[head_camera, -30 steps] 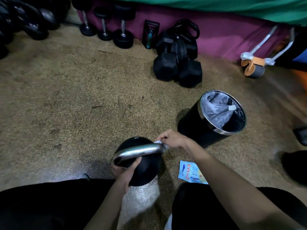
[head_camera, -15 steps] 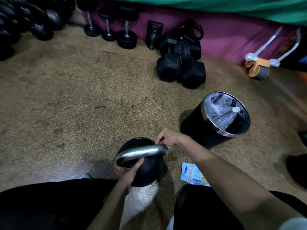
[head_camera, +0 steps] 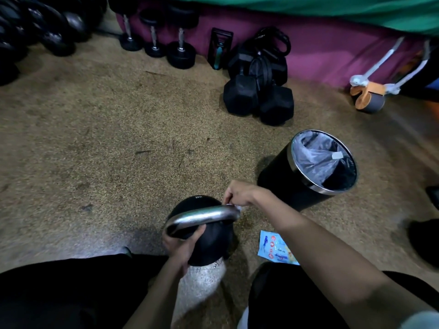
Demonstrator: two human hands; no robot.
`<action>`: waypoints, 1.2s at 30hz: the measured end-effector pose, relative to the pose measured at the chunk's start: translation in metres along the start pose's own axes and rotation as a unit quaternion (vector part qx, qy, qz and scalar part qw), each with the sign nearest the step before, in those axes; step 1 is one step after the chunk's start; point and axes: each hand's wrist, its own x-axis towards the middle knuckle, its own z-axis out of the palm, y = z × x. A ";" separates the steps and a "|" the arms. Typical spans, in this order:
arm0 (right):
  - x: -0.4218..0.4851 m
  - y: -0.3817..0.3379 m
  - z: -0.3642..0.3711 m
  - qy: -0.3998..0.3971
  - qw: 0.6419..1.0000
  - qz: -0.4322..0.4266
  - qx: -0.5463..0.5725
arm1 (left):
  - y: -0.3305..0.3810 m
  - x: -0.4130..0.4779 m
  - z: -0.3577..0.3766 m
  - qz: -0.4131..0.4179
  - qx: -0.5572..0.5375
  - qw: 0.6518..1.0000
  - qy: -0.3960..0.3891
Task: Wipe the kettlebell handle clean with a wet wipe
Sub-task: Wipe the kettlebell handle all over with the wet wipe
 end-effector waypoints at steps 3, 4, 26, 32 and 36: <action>-0.016 0.000 -0.002 0.038 0.997 -0.024 0.054 | 0.024 -0.026 -0.002 -0.013 -0.018 1.000 0.007; -0.024 0.004 0.000 0.067 0.995 -0.032 0.069 | 0.027 -0.030 -0.003 -0.019 -0.021 1.000 0.002; -0.048 0.023 0.052 0.278 0.931 0.067 0.225 | 0.031 -0.033 -0.006 -0.052 -0.024 0.998 -0.003; -0.056 0.012 0.062 0.344 0.900 0.039 0.265 | 0.050 -0.058 -0.006 -0.001 -0.025 0.999 0.022; -0.060 0.020 0.080 0.361 0.881 0.083 0.296 | 0.049 -0.052 -0.009 0.022 -0.016 1.000 0.004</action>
